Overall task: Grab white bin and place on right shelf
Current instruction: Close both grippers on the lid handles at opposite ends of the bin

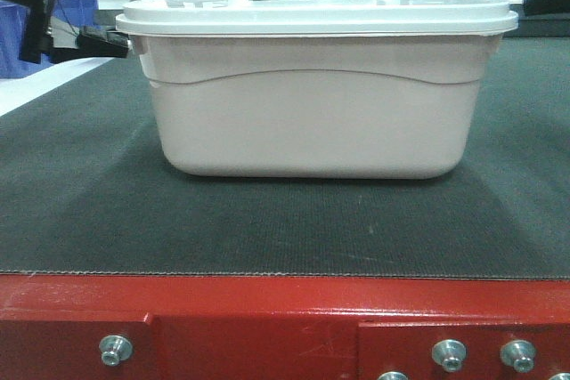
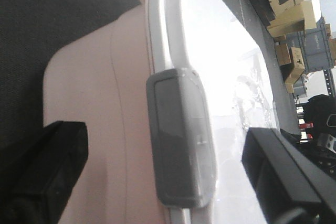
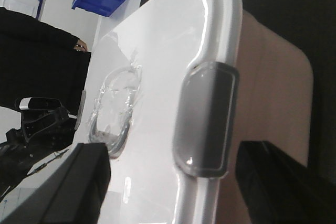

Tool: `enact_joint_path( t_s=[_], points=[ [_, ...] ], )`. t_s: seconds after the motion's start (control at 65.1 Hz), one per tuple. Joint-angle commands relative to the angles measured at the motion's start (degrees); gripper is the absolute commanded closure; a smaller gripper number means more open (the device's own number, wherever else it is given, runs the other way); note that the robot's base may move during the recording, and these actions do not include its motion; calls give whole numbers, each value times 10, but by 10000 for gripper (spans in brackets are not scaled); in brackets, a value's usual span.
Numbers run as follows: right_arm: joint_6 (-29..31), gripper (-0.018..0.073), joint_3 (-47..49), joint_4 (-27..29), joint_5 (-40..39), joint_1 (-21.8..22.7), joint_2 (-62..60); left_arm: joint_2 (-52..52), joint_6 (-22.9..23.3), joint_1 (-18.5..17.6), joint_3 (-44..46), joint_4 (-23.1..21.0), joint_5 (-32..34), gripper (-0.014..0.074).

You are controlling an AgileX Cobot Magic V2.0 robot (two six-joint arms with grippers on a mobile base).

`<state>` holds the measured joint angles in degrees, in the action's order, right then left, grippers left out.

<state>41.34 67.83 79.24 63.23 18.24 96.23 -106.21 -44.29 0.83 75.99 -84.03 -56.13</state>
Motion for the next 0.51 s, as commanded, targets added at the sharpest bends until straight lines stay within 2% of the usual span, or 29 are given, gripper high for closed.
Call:
enact_joint_path(
  t_s=[0.0,0.261,0.492],
  points=[
    [22,-35,20,55,10,0,-6,20,-13,-6,19,-64,-5,102],
    [61,-35,20,132,16,-10,40,18,-15,-10,19,-89,11,102],
    [91,-35,20,142,-2,-46,52,18,-16,-29,19,-103,11,102]
  ],
)
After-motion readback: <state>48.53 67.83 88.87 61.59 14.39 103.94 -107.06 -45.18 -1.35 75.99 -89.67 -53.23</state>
